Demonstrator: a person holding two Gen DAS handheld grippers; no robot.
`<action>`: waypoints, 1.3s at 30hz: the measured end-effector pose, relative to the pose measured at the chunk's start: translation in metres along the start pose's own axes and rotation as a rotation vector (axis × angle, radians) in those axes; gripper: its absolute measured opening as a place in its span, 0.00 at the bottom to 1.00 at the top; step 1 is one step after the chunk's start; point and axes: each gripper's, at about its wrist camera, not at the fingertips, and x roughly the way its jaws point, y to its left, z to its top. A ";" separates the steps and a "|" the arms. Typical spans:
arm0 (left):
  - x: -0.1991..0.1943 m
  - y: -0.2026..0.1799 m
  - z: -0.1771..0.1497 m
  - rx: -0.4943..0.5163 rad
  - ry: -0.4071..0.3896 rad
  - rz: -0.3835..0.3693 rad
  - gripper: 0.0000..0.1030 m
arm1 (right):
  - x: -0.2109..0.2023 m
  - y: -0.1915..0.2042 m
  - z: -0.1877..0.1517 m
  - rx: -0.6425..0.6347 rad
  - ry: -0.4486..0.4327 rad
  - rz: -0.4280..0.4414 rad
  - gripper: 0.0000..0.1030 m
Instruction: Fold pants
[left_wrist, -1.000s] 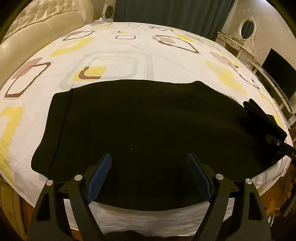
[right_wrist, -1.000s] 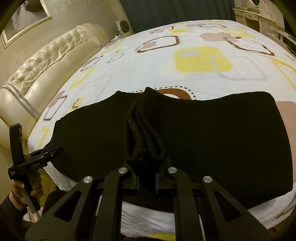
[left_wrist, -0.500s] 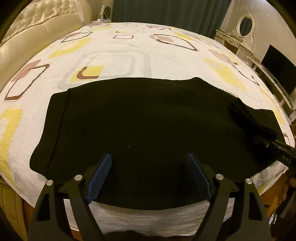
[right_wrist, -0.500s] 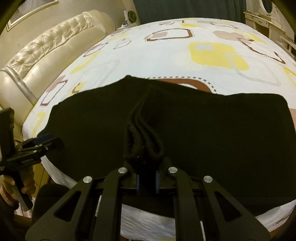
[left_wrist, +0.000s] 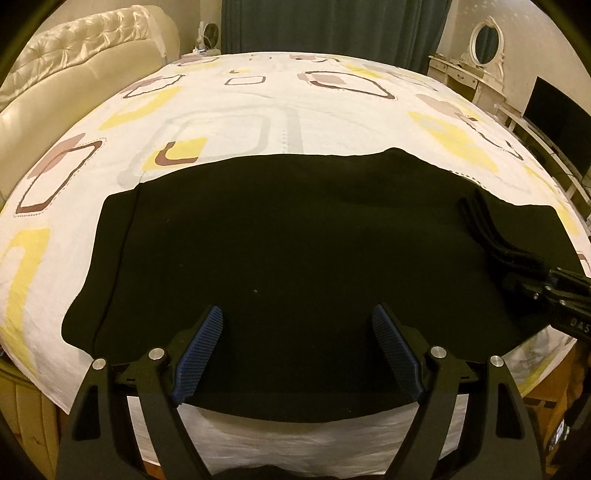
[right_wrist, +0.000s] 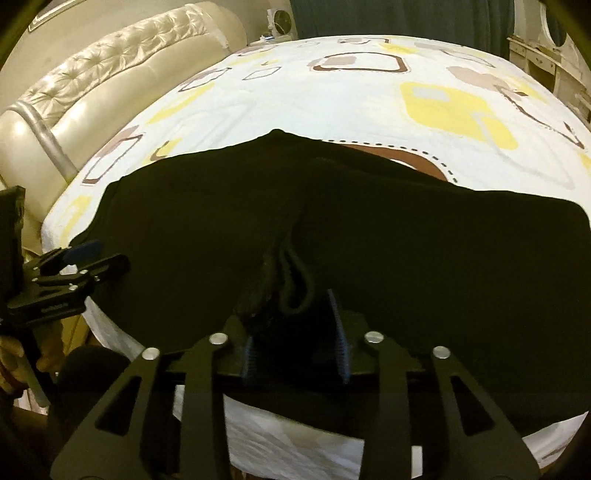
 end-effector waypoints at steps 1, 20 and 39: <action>0.000 0.000 0.000 -0.003 -0.002 0.001 0.80 | 0.000 0.001 0.000 -0.002 0.001 0.001 0.38; 0.002 0.000 -0.002 -0.057 -0.021 0.010 0.83 | -0.021 0.017 -0.011 -0.079 0.005 0.193 0.54; 0.006 -0.002 0.000 -0.075 -0.028 0.042 0.84 | -0.147 -0.271 -0.068 0.598 -0.275 0.291 0.68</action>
